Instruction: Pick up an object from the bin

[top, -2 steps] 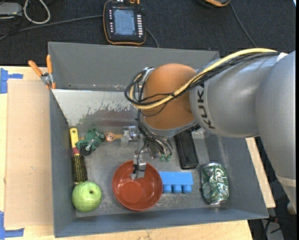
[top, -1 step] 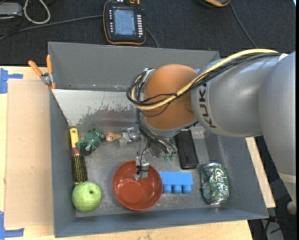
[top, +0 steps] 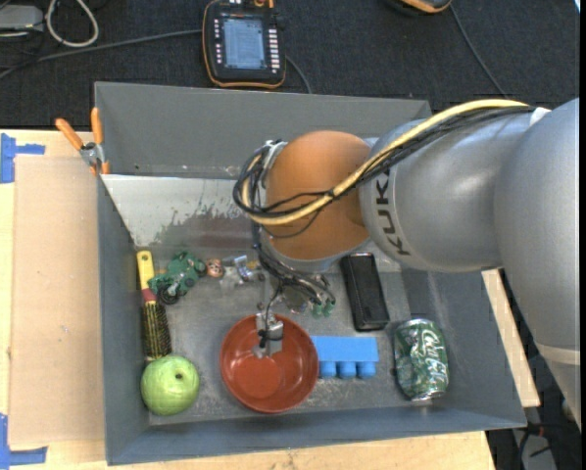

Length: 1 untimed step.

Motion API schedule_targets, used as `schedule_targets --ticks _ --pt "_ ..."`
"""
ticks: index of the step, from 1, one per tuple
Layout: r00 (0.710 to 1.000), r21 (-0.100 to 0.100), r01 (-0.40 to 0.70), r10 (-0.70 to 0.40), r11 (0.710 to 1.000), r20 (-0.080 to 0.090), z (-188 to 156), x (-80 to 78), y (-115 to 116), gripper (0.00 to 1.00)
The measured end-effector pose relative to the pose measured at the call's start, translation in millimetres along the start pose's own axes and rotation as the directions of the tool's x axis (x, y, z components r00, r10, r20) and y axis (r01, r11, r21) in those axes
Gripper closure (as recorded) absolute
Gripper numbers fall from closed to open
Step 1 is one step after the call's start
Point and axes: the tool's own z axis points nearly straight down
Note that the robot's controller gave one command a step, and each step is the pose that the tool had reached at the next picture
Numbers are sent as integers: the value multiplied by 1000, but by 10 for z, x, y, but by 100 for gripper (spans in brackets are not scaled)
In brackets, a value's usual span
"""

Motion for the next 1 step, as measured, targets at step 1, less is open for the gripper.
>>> schedule_targets --ticks 1 --pt "999 0 -33 33 999 0 -2 -2 20 0"
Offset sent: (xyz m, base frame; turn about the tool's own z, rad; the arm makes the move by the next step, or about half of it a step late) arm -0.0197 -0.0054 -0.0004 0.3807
